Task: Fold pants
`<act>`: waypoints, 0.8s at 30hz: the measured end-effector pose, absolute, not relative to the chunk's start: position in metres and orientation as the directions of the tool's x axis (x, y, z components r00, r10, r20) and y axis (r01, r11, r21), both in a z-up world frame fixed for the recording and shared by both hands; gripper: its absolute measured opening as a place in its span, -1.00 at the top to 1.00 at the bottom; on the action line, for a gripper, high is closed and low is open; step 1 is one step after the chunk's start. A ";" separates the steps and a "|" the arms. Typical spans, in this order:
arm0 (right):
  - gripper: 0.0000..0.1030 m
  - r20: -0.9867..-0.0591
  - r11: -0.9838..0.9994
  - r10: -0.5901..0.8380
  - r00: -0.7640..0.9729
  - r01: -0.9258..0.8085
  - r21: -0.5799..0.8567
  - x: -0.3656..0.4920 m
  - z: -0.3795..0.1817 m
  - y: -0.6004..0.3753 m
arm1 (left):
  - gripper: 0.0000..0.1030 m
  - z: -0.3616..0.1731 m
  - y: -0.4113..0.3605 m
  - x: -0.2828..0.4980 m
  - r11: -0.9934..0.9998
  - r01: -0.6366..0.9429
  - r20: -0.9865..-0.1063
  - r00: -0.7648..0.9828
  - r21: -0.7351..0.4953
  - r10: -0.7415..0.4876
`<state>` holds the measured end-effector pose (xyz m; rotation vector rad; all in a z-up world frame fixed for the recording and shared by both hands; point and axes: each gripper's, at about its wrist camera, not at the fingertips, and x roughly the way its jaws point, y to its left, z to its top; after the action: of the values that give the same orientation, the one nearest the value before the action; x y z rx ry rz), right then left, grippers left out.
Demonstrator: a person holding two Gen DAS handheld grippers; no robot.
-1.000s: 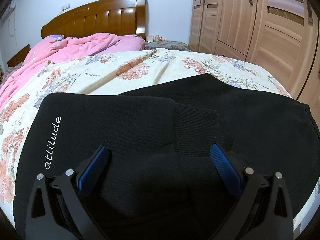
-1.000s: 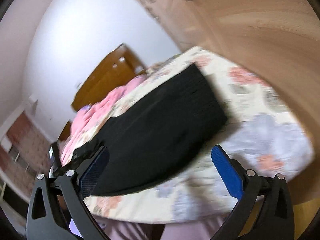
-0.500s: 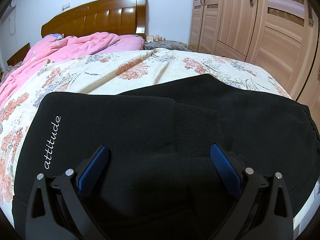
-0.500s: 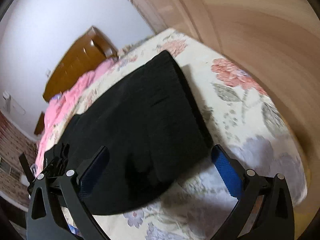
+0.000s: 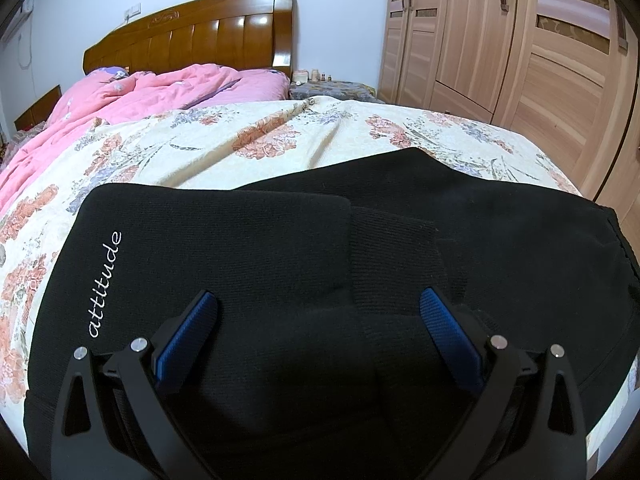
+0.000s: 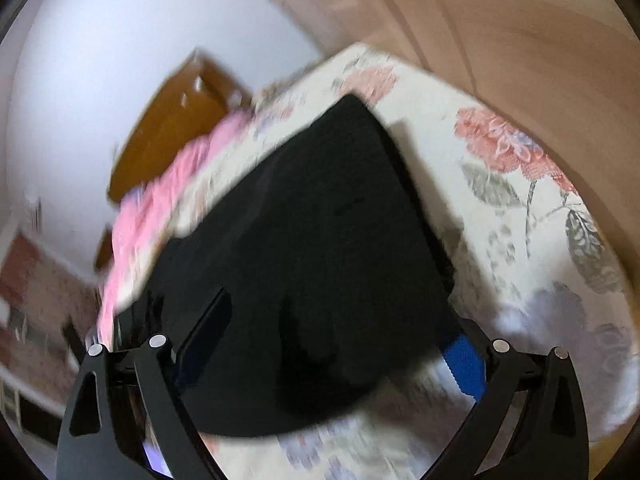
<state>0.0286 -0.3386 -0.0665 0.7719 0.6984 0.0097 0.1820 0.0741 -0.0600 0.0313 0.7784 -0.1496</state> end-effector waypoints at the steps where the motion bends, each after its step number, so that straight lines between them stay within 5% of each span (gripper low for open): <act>1: -0.92 -0.575 0.738 0.238 0.783 0.239 0.631 0.029 -0.067 -0.335 | -0.97 -0.060 0.074 0.182 0.989 0.147 -0.702 0.701 -0.031 -0.126; 2: -0.85 -0.589 0.758 0.223 0.776 0.242 0.605 0.029 -0.066 -0.332 | -0.97 -0.060 0.074 0.181 0.988 0.149 -0.705 0.698 -0.033 -0.129; 4: -0.34 -0.632 0.785 0.174 0.755 0.281 0.552 0.023 -0.065 -0.332 | -0.97 -0.058 0.075 0.183 0.987 0.155 -0.719 0.680 -0.047 -0.142; 6: -0.03 -0.573 0.718 0.232 0.786 0.259 0.646 0.010 -0.070 -0.349 | -0.96 -0.055 0.079 0.186 0.984 0.159 -0.746 0.645 -0.081 -0.165; 11: 0.24 -0.476 0.701 0.248 0.843 0.183 0.689 -0.006 -0.062 -0.352 | -0.96 -0.019 0.083 0.172 0.965 0.181 -0.696 0.669 -0.190 -0.262; 15: 0.21 -0.433 0.700 0.285 0.855 0.123 0.703 -0.002 -0.055 -0.348 | -0.96 -0.019 0.057 0.172 0.984 0.177 -0.701 0.703 0.009 -0.120; 17: 0.03 -0.480 0.696 0.286 0.829 0.164 0.699 0.004 -0.057 -0.350 | -0.97 -0.048 0.045 0.181 0.980 0.189 -0.757 0.649 0.066 -0.074; 19: -0.23 -0.601 0.739 0.280 0.749 0.231 0.633 0.020 -0.062 -0.342 | -0.97 -0.063 0.048 0.179 0.983 0.186 -0.722 0.679 -0.003 -0.131; 21: -0.57 -0.612 0.766 0.310 0.728 0.191 0.614 0.025 -0.061 -0.336 | -0.97 -0.064 0.050 0.180 0.982 0.189 -0.731 0.667 -0.016 -0.141; 24: -0.58 -0.640 0.776 0.319 0.699 0.196 0.600 0.028 -0.059 -0.332 | -0.97 -0.065 0.048 0.181 0.981 0.195 -0.734 0.666 0.000 -0.133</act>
<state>0.0284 -0.3324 -0.0589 0.6991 0.8108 0.0753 0.1806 0.0476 -0.0654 0.0809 0.8215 -0.1851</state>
